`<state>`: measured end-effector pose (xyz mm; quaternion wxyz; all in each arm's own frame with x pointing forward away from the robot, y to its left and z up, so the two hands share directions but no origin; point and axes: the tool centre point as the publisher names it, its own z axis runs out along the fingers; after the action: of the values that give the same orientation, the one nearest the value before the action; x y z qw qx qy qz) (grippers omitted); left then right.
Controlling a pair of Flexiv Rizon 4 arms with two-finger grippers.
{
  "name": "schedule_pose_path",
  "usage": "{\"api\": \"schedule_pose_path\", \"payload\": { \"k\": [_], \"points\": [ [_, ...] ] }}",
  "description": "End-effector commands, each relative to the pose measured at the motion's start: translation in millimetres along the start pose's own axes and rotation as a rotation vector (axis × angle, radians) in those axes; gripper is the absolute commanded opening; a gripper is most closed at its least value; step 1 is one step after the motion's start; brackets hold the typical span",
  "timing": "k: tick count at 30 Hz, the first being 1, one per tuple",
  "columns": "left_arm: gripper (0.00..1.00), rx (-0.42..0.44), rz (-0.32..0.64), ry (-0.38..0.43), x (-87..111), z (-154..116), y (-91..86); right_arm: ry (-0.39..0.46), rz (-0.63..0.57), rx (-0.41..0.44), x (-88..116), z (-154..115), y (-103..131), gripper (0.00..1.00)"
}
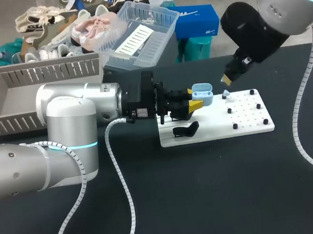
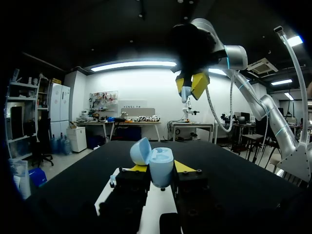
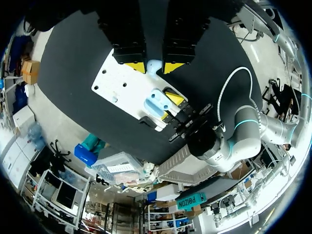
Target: Pick up each earbud case from the left stands, insert the matching earbuds, close the lid, and place the case in the box.
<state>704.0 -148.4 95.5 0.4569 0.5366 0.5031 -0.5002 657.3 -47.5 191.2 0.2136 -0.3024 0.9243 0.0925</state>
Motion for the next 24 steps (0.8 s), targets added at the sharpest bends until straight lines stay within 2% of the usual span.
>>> {"api": "schedule_pose_path", "payload": {
  "k": [1,5,11,24],
  "points": [
    [0.0,-0.001,0.001,-0.002,0.7,0.3,0.2,0.013,0.02,0.184,0.7,-2.6,2.9,0.0],
    [0.0,-0.001,0.001,-0.002,0.7,0.3,0.2,0.055,0.011,0.222,3.5,-3.6,3.9,0.0],
    [0.0,-0.001,0.001,-0.002,0.7,0.3,0.2,0.1,0.016,0.169,9.2,-1.0,9.5,0.0],
    [0.0,-0.001,0.001,-0.002,0.7,0.3,0.2,0.1,0.016,0.169,9.2,-1.0,9.5,0.0]
  ]
}}
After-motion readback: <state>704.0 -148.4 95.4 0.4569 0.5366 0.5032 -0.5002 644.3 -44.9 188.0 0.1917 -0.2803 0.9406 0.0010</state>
